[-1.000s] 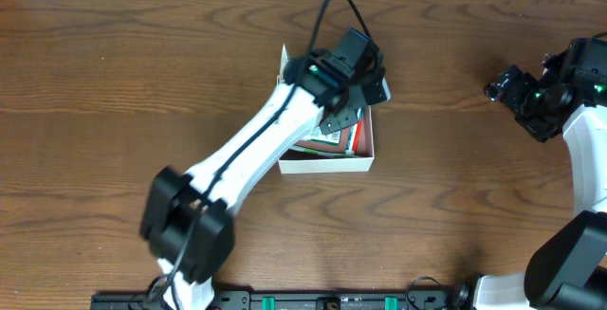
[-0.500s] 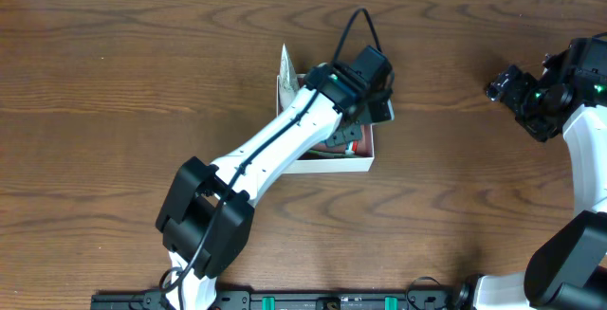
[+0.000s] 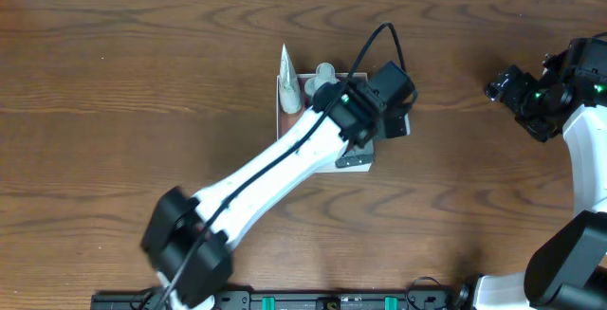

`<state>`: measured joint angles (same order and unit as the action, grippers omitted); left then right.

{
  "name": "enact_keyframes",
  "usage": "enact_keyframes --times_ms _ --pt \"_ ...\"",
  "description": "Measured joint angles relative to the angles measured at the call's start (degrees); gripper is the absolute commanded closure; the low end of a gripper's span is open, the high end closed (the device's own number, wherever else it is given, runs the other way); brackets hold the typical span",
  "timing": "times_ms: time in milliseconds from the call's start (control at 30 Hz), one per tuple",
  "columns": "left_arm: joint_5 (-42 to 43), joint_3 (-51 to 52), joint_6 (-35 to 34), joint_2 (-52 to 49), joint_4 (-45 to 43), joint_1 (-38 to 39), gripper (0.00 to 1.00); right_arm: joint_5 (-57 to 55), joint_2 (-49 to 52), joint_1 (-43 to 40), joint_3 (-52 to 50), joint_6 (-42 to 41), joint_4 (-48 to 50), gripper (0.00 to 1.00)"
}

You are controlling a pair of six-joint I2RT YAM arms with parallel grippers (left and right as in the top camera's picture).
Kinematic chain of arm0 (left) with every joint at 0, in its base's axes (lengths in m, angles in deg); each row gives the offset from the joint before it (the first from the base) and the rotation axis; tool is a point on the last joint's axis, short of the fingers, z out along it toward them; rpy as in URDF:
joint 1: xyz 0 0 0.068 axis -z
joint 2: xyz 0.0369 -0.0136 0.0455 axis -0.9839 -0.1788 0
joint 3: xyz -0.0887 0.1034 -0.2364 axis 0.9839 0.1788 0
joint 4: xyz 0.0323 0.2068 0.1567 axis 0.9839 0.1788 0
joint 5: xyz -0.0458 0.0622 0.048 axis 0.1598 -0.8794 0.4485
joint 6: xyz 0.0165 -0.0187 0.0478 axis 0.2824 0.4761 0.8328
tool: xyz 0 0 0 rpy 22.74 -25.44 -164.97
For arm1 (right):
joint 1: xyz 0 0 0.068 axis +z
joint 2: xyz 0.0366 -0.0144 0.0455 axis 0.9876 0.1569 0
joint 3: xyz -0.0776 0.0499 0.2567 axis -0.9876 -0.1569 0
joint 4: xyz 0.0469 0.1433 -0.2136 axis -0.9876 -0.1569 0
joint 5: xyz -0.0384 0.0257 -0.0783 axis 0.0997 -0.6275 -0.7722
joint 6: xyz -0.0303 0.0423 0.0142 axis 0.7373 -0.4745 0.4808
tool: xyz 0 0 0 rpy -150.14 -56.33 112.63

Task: Pack container

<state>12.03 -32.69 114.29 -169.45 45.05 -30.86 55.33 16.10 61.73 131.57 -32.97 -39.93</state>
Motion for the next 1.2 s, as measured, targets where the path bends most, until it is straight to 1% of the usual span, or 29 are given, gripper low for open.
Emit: enact_keyframes --times_ms 33,167,200,433,600,733,833,967,1100,1200 --pt "-0.2 0.0 -0.4 1.9 0.1 0.6 0.04 0.0 0.0 0.0 0.0 0.0 0.0 0.01" --pt "-0.2 0.0 -2.6 9.9 1.3 3.2 0.0 0.0 0.0 0.0 0.0 0.0 0.0 0.01" --pt "-0.2 0.0 -3.3 11.9 2.0 4.0 0.02 0.0 0.0 0.0 0.0 0.0 0.0 0.01" --pt "-0.2 0.0 -6.1 22.1 5.6 8.5 0.02 0.0 0.0 0.0 0.0 0.0 0.0 0.01" --pt "-0.2 0.1 -14.3 31.3 2.2 9.0 0.02 0.0 0.0 0.0 0.0 0.0 0.0 0.01" --pt "-0.6 0.0 -17.8 40.3 3.0 9.0 0.02 0.0 0.0 0.0 0.0 0.0 0.0 0.01" --pt "-0.7 0.0 -19.2 47.6 5.1 9.0 0.02 0.0 0.0 0.0 0.0 0.0 0.0 0.01" --pt "-1.0 0.0 -20.1 56.1 11.2 9.0 0.02 0.0 0.0 0.0 0.0 0.0 0.0 0.01" --pt "-1.2 -0.1 -21.6 61.5 16.8 9.0 0.02 0.0 0.0 0.0 0.0 0.0 0.0 0.01" --pt "-1.5 -0.1 -24.5 64.2 21.7 9.0 0.02 0.0 0.0 0.0 0.0 0.0 0.0 0.01"
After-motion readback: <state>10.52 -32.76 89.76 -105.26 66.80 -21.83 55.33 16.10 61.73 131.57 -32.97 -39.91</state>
